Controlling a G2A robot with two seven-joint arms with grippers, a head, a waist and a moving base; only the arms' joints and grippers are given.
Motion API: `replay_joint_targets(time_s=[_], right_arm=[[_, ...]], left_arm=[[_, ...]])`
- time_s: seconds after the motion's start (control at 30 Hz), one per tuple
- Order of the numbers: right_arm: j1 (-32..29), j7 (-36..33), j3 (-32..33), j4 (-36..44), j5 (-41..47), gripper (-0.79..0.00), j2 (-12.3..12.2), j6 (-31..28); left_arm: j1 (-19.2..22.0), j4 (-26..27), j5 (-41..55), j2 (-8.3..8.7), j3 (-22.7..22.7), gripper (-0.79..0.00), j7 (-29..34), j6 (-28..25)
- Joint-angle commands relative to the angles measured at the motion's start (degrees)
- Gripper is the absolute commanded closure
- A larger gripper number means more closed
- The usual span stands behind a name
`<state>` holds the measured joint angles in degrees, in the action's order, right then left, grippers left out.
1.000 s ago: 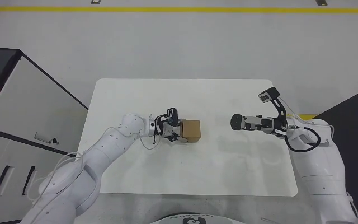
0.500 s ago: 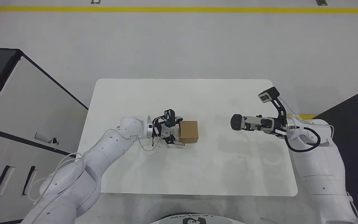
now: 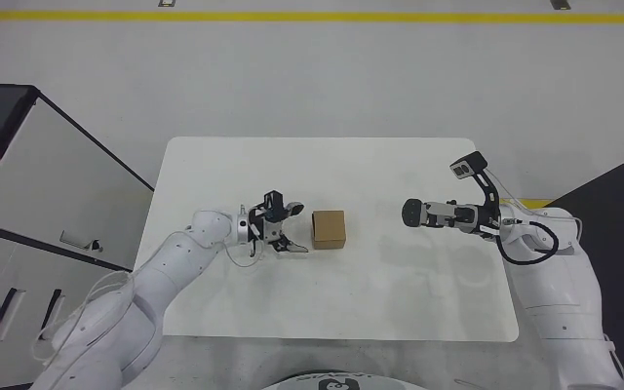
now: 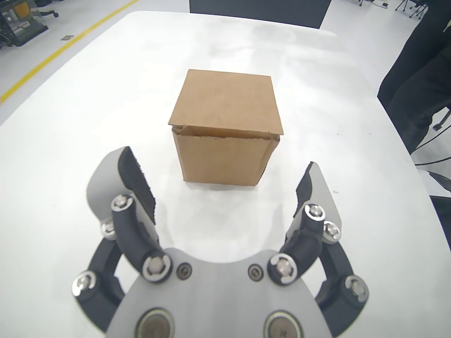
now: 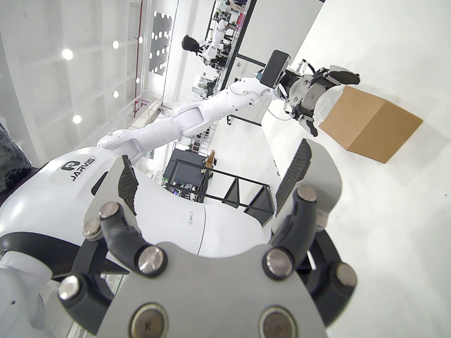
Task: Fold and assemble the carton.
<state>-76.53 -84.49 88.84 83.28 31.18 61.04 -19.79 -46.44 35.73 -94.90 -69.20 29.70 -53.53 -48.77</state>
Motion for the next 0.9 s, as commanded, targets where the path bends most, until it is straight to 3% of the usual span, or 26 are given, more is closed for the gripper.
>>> replay_joint_targets(time_s=[0.0, 0.2, 0.4, 0.67, 0.87], right_arm=[[0.0, 0.0, 0.0, 0.0, 0.0, -0.785, 0.0, 0.0], [0.0, 0.0, 0.0, 0.0, 0.0, -0.785, 0.0, 0.0], [0.0, 0.0, 0.0, 0.0, 0.0, -0.785, 0.0, 0.0], [0.0, 0.0, 0.0, 0.0, 0.0, -0.785, 0.0, 0.0], [0.0, 0.0, 0.0, 0.0, 0.0, -0.785, 0.0, 0.0]], left_arm=[[-0.76, 1.18, -0.42, 0.89, 0.59, -0.785, -1.27, -0.01], [-3.71, 7.98, -0.54, 4.4, 3.51, -0.785, -2.52, 0.55], [-8.4, 18.4, 0.1, 9.5, 9.1, -0.785, -1.21, -0.77], [-18.9, 34.52, -0.47, 17.3, 21.69, -0.785, 1.72, -3.69], [-27.63, 45.2, 0.23, 21.29, 30.96, -0.785, 4.09, -6.06]])
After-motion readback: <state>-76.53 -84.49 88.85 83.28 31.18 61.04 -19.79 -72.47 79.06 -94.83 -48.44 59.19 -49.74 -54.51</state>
